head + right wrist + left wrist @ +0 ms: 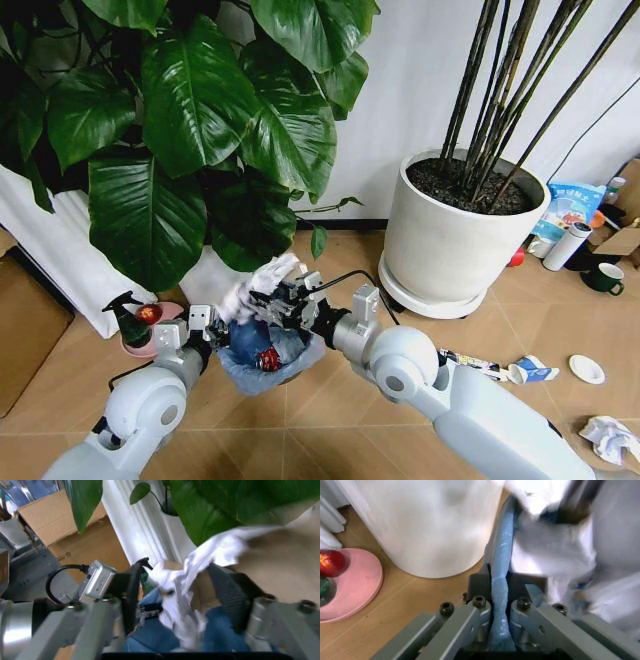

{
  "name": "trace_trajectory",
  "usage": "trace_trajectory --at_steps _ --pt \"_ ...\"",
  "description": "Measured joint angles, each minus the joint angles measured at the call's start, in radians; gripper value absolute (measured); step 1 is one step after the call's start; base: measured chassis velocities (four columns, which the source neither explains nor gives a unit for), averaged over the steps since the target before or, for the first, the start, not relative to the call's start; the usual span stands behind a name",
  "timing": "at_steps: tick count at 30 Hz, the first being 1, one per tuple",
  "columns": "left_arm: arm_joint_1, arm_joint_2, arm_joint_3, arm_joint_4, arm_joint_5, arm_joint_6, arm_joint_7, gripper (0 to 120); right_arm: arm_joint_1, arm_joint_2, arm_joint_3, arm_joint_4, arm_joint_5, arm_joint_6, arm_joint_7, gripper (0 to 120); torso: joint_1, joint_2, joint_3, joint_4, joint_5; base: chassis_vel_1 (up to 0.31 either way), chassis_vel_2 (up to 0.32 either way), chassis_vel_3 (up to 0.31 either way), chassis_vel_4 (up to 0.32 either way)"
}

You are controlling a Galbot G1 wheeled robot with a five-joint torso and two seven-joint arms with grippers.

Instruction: Pick up the trash bin and place the garbage on the floor into it.

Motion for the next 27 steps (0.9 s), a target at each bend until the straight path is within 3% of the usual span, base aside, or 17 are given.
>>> trace_trajectory --at_steps 4,12,17,22,25,27 --pt "0.003 0.000 -0.001 -0.006 0.001 -0.001 -0.003 0 -0.003 -0.006 0.001 -0.005 -0.005 0.005 -0.002 73 0.000 0.000 0.000 0.0000 0.0001 0.000 0.000 0.000 0.000" --pt "0.007 0.002 -0.008 -0.011 0.001 -0.001 -0.010 0 -0.012 -0.011 0.011 -0.004 -0.015 0.013 -0.005 99 0.000 0.000 0.000 0.0000 0.0001 0.000 0.000 0.000 0.000" --pt "0.008 -0.001 -0.013 -0.011 0.001 -0.002 -0.010 0 -0.021 -0.024 0.031 0.009 -0.014 0.014 -0.005 100 0.000 0.000 0.000 0.0000 0.0001 0.000 0.000 0.000 0.000" --pt "0.017 -0.012 -0.029 -0.009 0.011 -0.003 -0.011 0 -0.076 -0.047 0.120 0.033 -0.051 0.031 0.019 100 0.000 0.000 0.000 0.0002 0.0001 0.000 0.000 0.000 0.000" --pt "0.039 -0.020 -0.048 -0.014 0.047 -0.005 0.001 0 -0.206 -0.081 0.285 0.054 -0.112 0.028 0.032 100 0.000 0.000 0.000 0.0001 0.0003 0.000 0.000 0.000 0.000" --pt "0.046 -0.024 -0.051 -0.019 0.058 -0.006 0.003 0 -0.249 -0.089 0.339 0.056 -0.150 0.029 0.031 100 0.000 0.000 0.000 0.0000 0.0003 0.000 0.000 0.000 0.000"
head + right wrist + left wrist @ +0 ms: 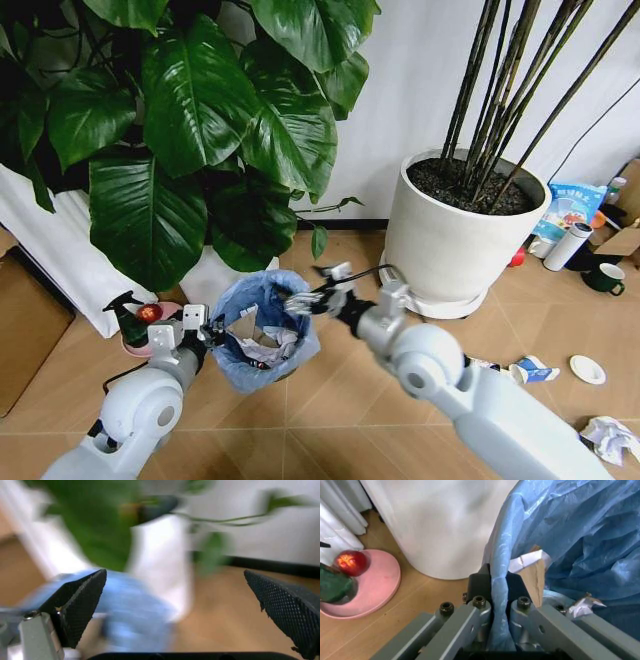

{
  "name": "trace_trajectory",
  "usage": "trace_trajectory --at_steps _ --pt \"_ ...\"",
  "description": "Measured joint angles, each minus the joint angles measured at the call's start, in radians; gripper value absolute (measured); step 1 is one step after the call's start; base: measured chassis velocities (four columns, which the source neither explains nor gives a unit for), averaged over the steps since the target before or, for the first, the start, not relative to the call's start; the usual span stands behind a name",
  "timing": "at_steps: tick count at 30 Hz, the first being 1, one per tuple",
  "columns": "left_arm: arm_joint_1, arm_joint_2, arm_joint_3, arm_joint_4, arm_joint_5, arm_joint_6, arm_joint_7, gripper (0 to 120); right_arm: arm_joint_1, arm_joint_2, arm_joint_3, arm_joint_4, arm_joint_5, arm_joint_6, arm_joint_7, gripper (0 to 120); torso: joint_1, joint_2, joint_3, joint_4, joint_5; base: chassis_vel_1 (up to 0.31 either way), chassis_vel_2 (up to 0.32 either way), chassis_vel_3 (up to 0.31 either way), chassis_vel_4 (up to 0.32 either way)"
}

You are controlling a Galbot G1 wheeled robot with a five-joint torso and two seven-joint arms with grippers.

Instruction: Pick up the trash bin and place the garbage on the floor into it.

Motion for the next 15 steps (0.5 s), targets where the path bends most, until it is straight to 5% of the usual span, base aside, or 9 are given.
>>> trace_trajectory --at_steps 8,15 --pt "0.050 -0.023 -0.010 -0.014 0.135 -0.024 0.043 0 -0.334 0.040 0.370 0.010 -0.258 0.016 -0.026 100 0.000 0.000 0.000 -0.0001 -0.0003 0.000 0.000 0.000 0.000" --pt "0.056 -0.019 -0.013 -0.029 0.132 -0.025 0.040 0 -0.443 0.108 0.433 0.025 -0.312 0.052 -0.043 100 0.000 0.000 0.000 -0.0001 -0.0002 0.000 0.000 0.000 0.000"
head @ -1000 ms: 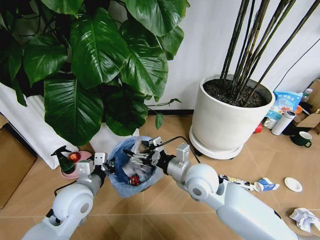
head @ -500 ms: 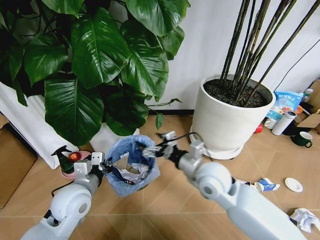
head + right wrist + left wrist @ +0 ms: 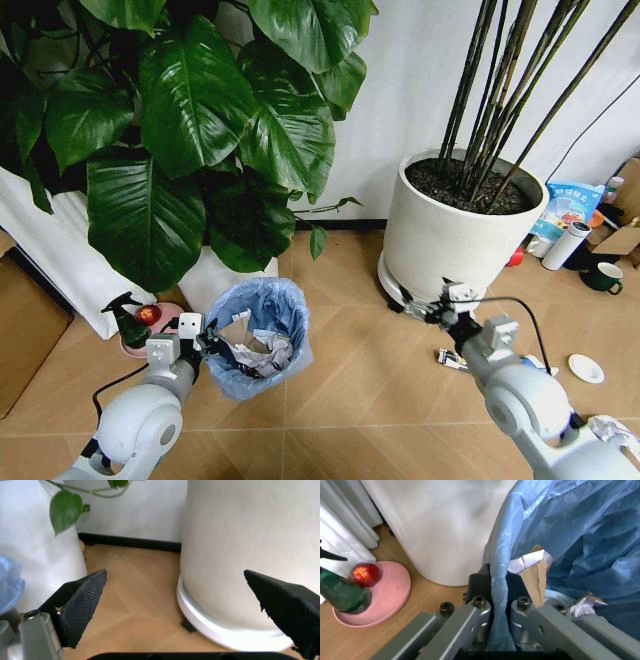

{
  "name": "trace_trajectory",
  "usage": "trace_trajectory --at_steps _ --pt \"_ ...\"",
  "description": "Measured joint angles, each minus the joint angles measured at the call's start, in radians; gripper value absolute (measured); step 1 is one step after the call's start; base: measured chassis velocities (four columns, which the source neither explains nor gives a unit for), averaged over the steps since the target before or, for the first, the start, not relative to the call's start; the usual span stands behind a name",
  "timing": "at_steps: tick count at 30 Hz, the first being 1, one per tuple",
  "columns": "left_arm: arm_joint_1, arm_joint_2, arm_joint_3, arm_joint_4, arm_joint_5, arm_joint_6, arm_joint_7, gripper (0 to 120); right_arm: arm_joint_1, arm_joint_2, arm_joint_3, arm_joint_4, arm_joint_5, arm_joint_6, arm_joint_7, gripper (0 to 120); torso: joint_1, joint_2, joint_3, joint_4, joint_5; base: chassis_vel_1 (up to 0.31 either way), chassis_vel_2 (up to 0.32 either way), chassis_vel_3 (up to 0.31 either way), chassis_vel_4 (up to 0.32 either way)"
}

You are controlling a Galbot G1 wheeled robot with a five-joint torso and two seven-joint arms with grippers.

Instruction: Pick up the trash bin and place the garbage on the floor into it.

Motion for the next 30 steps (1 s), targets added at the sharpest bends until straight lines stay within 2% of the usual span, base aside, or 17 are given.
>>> trace_trajectory --at_steps 4,20,30 --pt "0.003 0.002 -0.001 -0.004 -0.003 0.000 -0.002 0 -0.037 0.045 0.004 -0.005 -0.025 0.017 -0.001 100 0.000 0.000 0.000 0.0001 -0.0001 0.000 0.000 0.000 0.000" --pt "0.005 -0.003 0.000 -0.007 -0.009 0.000 -0.007 0 -0.042 0.032 0.008 -0.052 -0.031 0.037 -0.020 100 0.000 0.000 0.000 0.0002 -0.0001 -0.073 -0.078 0.088 0.082" --pt "0.006 0.002 0.003 -0.009 -0.017 0.000 -0.009 0 -0.040 0.014 0.010 -0.098 -0.035 0.057 -0.052 100 0.000 0.000 0.000 0.0001 0.0003 -0.200 -0.193 0.192 0.192"
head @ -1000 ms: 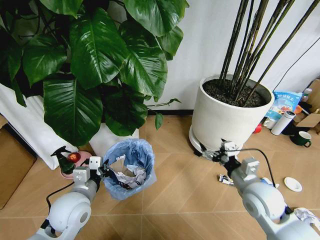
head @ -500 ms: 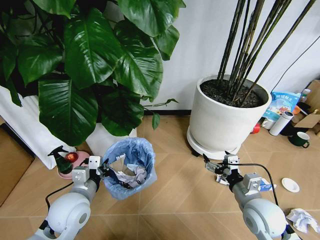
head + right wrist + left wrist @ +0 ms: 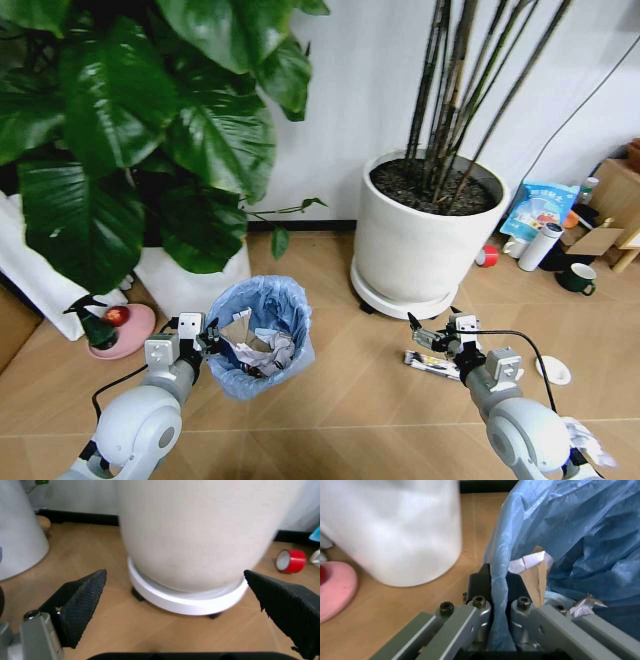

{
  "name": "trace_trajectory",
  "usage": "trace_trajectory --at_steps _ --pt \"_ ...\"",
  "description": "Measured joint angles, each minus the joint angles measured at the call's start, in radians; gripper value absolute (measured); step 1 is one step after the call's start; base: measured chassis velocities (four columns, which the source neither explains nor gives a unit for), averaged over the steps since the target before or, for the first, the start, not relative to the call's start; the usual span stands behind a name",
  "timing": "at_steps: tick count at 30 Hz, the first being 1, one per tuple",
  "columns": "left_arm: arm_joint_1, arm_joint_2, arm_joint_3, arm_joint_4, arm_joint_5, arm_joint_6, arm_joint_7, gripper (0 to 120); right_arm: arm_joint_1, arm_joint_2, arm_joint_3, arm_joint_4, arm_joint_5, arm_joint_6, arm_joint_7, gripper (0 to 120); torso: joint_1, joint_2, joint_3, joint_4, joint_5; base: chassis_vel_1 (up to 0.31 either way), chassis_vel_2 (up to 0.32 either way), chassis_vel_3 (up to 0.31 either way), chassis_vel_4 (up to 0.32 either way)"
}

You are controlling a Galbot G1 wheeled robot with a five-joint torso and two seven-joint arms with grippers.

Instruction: Pick up the trash bin and place the garbage on the floor into it.

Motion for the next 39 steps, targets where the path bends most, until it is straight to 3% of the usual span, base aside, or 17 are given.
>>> trace_trajectory --at_steps 7,10,20,25,34,39 --pt "0.006 0.000 0.001 -0.007 -0.002 0.000 -0.001 0 0.018 -0.056 -0.005 -0.084 0.014 0.047 -0.062 100 0.000 0.000 0.000 -0.0002 -0.0004 -0.209 -0.205 0.199 0.198" --pt "0.008 0.004 0.001 -0.013 -0.004 0.000 -0.001 0 0.046 -0.123 -0.003 -0.170 0.022 0.070 -0.217 100 0.000 0.000 0.000 -0.0002 -0.0001 -0.108 -0.115 0.112 0.104" --pt "0.006 0.001 0.000 -0.023 0.001 0.001 -0.003 0 0.179 -0.251 -0.090 -0.441 0.011 0.083 -0.529 100 0.000 0.000 0.000 0.0001 -0.0003 0.019 0.018 -0.011 -0.011" --pt "0.006 -0.007 -0.005 -0.032 0.005 0.001 -0.003 0 0.309 -0.251 -0.197 -0.590 -0.073 0.101 -0.616 100 0.000 0.000 0.000 -0.0002 0.0002 0.000 0.000 0.000 0.000" --pt "0.017 -0.024 -0.006 -0.039 0.030 0.001 -0.009 0 0.502 -0.199 -0.418 -0.798 -0.137 0.134 -0.636 100 0.000 0.000 0.000 0.0002 -0.0004 0.000 0.000 0.000 0.000" --pt "0.030 -0.033 -0.010 -0.045 0.043 0.001 -0.009 0 0.568 -0.168 -0.485 -0.917 -0.184 0.172 -0.647 100 0.000 0.000 0.000 -0.0001 -0.0007 0.000 0.000 0.000 0.000"
